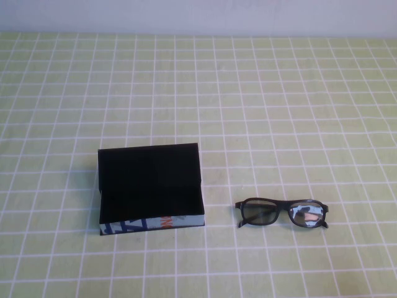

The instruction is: Return glasses to glasses case

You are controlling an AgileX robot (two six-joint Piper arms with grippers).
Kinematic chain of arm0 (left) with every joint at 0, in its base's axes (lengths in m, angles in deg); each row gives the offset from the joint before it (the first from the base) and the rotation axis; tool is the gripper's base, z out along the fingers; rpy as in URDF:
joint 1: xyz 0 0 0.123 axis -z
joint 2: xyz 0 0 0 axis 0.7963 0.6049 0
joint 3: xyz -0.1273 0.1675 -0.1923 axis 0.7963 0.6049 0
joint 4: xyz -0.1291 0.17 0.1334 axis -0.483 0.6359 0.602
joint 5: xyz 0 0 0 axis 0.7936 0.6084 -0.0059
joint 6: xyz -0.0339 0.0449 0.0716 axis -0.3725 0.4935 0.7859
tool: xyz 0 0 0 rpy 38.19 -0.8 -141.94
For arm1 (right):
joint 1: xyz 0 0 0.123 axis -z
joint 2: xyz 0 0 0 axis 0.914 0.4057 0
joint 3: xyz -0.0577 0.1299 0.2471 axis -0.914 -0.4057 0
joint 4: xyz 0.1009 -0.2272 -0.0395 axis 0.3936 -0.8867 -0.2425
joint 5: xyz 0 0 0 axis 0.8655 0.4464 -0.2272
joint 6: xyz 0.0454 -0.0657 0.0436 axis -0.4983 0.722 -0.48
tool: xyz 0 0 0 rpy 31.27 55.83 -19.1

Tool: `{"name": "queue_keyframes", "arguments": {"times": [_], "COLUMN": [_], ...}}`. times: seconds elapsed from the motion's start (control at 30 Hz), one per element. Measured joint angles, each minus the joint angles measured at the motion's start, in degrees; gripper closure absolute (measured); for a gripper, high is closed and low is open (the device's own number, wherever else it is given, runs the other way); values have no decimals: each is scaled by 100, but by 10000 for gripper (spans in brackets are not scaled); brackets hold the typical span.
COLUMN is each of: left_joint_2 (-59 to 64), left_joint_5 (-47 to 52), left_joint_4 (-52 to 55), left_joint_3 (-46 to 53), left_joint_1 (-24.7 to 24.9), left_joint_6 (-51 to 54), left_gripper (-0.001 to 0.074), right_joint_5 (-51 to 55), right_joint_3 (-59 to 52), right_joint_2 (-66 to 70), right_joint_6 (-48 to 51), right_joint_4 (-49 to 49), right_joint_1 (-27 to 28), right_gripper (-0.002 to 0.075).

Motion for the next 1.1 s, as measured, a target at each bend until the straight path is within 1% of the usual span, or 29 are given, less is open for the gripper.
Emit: {"name": "queue_keyframes", "arguments": {"times": [1.1], "left_joint_2": [0], "left_joint_5": [0], "left_joint_4": [0], "left_joint_3": [0], "left_joint_1": [0], "left_joint_6": [0], "left_gripper": [737], "right_joint_5": [9], "right_joint_3": [0], "right_joint_2": [0], "right_joint_6": [0], "right_joint_4": [115], "right_joint_1": [0], "right_gripper": [737]}}
